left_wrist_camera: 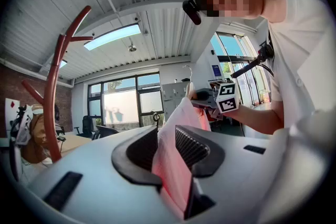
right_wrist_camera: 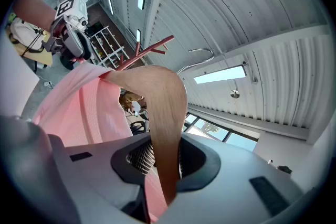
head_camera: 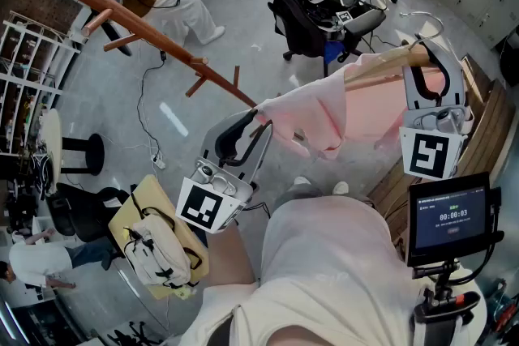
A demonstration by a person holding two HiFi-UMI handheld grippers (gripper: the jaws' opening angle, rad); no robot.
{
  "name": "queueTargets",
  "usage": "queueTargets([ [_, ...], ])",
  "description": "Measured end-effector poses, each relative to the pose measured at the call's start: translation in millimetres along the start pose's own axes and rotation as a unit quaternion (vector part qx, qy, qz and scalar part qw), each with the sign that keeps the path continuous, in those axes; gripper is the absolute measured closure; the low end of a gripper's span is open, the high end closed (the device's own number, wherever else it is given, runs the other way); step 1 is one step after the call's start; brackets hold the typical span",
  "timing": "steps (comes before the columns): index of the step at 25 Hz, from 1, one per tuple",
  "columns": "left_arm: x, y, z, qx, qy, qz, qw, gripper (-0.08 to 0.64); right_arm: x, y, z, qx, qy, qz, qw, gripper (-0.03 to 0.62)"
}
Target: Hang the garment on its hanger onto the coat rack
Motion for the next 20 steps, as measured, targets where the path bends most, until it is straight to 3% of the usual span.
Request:
queueTargets([
  [3,8,4,14,0.001,-0.008,-0.007,0.9999,0.449,-16,12,9,-0.031,-0.006,-0.034,0.999,0.491],
  [6,13,3,36,0.002,-0.006,-0.004,1.0,0.431,-40,30,20,-0.053,-0.014,-0.103,0.993,0.491],
  [12,20,-15,97,0.002,-0.001,0.0,1.0,0.42,-99,72,40,-0.079,-0.025,-0.254,0.964,0.491],
  [17,30,-7,130,-0.004,0.034,-0.01,0.9993,0.42,-147,90,48,-0.124,-0.002,-0.284,0.951,0.491],
  [20,36,3,146,-0.013,0.055,-0.016,0.9983,0.398,-175,109,43,-0.141,0.023,-0.324,0.935,0.491],
])
Point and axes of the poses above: the fingertips, and each gripper's own axes: x backward along the fingers, z to its left, y out of its top, the point moved 7 cm from there along x, backward along the fingers, and after that the axes turned 3 degrees about -z, right-handed, at the moved point
